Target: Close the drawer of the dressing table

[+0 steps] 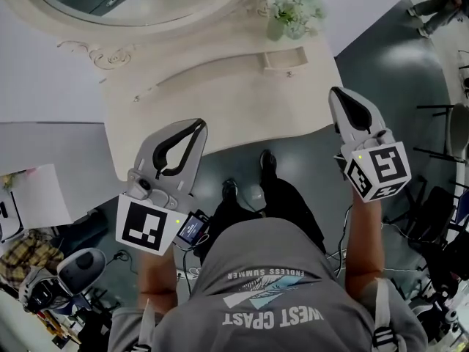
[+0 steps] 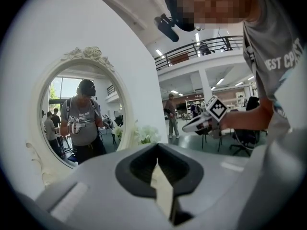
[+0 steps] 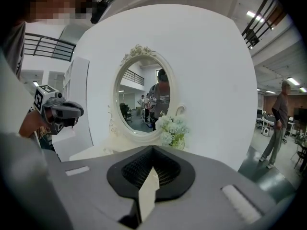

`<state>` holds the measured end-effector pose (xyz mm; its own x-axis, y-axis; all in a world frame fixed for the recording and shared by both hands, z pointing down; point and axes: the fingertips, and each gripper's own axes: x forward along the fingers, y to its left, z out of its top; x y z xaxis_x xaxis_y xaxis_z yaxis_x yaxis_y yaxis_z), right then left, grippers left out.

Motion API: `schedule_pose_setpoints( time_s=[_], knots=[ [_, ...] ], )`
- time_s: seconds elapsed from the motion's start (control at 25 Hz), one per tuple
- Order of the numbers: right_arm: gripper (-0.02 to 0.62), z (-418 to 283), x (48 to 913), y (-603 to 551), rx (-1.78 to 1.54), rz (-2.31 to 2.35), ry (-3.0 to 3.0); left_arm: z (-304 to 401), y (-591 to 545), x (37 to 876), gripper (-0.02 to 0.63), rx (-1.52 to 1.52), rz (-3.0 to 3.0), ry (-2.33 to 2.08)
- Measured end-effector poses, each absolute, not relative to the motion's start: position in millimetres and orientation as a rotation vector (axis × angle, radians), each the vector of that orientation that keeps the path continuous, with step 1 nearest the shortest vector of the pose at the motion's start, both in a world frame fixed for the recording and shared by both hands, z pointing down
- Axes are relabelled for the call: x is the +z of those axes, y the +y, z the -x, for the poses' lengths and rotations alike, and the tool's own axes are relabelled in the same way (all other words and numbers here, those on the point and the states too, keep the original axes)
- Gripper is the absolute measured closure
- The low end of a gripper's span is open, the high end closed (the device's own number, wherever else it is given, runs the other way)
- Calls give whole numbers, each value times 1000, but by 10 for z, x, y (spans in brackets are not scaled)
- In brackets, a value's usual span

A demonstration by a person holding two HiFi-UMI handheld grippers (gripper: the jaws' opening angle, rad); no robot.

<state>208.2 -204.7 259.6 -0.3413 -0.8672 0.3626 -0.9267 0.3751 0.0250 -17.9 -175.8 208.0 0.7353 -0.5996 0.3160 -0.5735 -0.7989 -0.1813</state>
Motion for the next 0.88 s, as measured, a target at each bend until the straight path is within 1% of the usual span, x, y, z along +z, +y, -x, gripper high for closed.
schedule_pose_setpoints(
  time_s=[0.88],
  knots=[
    [592,-2042,3840,-2825,387,-1449,-2254,251,-2325,3023,603,-658,2937,1016]
  ],
)
